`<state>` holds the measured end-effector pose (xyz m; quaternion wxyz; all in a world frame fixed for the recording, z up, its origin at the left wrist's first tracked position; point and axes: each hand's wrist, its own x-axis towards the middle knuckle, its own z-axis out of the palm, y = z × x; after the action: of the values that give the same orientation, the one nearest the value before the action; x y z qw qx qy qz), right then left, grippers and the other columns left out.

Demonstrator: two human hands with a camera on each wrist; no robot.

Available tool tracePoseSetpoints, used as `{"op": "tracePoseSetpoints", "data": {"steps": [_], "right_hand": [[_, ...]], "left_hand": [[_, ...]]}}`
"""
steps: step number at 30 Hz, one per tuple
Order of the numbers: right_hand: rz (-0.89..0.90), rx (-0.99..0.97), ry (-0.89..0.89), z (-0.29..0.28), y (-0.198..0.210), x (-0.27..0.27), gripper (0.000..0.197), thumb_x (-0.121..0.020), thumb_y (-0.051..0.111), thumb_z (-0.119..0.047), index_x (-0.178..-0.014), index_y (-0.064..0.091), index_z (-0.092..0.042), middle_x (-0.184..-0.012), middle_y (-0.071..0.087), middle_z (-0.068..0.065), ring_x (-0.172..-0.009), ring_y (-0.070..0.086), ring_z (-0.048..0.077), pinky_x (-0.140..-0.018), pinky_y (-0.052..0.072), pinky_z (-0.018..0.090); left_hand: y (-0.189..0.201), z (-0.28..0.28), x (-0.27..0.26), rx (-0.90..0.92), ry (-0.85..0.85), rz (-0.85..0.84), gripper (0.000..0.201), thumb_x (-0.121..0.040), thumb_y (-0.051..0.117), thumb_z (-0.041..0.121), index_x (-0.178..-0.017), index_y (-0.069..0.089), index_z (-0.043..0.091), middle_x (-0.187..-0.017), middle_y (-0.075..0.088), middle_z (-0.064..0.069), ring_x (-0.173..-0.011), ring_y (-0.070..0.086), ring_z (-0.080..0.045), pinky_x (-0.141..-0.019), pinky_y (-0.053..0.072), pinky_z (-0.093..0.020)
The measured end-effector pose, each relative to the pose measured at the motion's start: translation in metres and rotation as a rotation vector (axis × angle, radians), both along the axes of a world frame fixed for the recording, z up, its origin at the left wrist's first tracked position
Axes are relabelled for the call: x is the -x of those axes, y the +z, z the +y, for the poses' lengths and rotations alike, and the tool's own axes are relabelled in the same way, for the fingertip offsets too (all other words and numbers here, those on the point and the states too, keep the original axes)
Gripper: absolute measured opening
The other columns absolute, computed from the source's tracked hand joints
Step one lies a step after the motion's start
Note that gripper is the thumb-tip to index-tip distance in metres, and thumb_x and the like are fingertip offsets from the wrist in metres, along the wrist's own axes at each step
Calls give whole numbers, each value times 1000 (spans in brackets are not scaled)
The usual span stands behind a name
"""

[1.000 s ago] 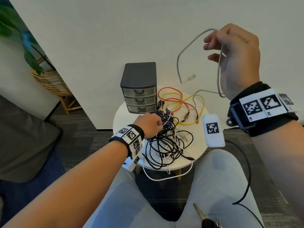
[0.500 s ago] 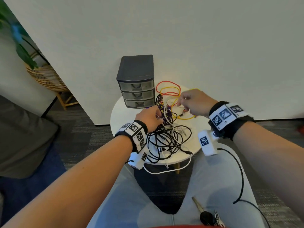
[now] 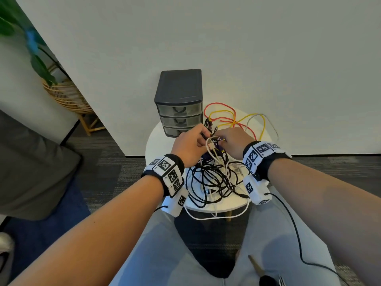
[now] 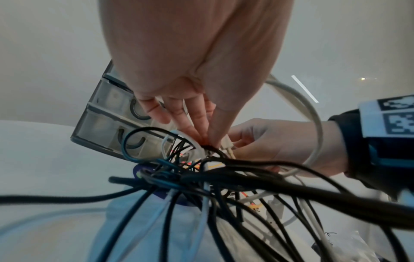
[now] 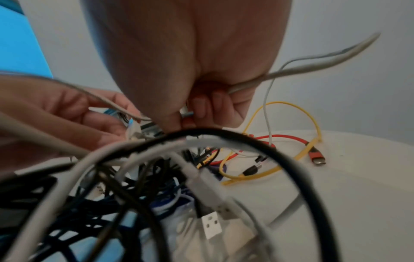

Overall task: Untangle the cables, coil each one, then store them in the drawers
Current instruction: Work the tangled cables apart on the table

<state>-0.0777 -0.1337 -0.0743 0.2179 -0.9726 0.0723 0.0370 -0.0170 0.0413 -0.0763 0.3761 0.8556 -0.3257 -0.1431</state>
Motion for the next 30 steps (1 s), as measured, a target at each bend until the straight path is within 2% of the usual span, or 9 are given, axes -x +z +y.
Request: {"op": "tracePoseSetpoints", "data": {"steps": [4,7,11,14,17,20,23,26,30], "right_hand": [[134,-10,-65,-5,1,-7,21,-99,47,-16,-97,68,-17,-85,60,3,-82,57,26,-61,37,31],[182,6,-76,-12,5,-9,26,-99,45,-19,-81,60,-9,-79,58,8,-77,53,28,-59,35,32],[157,108,22,-20,26,-10,31,-102,45,-22,-75,52,-10,-80,57,9,-76,51,27,-61,36,35],[97,150,33,-29,49,-11,36,-107,40,-30,-75,47,-14,-77,52,3,-74,50,25,-65,34,35],[67,165,-27,-42,65,-12,38,-109,35,-34,-77,45,-17,-82,53,5,-79,52,28,-70,37,36],[-32,101,-137,-51,78,-10,38,-109,33,-33,-80,49,-13,-92,59,12,-83,54,32,-71,39,37],[-134,22,-239,-51,97,-9,42,-108,33,-28,-93,60,0,-96,62,17,-87,55,34,-72,38,36],[-261,-106,-360,-52,110,-10,42,-107,36,-25,-93,66,1,-88,61,10,-86,53,29,-75,37,31],[-306,-366,-524,-56,111,-23,38,-104,42,-26,-74,60,-12,-69,54,1,-61,48,21,-55,37,29]], "left_hand": [[-3,1,-2,9,-14,-37,23,-93,71,18,-104,54,30,-86,71,9,-81,67,-11,-80,58,-36],[-4,1,-4,-11,-15,-30,21,-95,67,15,-103,54,29,-88,70,8,-85,66,-13,-86,56,-42],[-10,1,-10,-160,-42,-11,16,-96,66,27,-102,53,34,-90,69,13,-91,63,-12,-96,48,-50],[-12,7,-15,-248,-93,48,20,-96,65,37,-111,52,35,-96,71,13,-98,64,-15,-102,43,-53],[-11,14,-19,-292,-155,104,34,-96,65,37,-126,48,35,-102,70,14,-104,64,-16,-105,42,-53],[-3,15,-16,-329,-229,133,54,-95,68,39,-142,42,30,-111,68,8,-109,62,-16,-106,45,-46],[5,16,-12,-412,-310,153,70,-90,72,48,-149,37,31,-125,61,2,-117,57,-18,-102,43,-32],[10,16,-11,-519,-346,149,82,-84,74,57,-152,36,32,-134,56,-1,-119,54,-19,-98,40,-29],[9,15,-9,-618,-296,108,89,-83,70,65,-155,37,23,-146,52,-6,-130,50,-24,-104,40,-32]]}}
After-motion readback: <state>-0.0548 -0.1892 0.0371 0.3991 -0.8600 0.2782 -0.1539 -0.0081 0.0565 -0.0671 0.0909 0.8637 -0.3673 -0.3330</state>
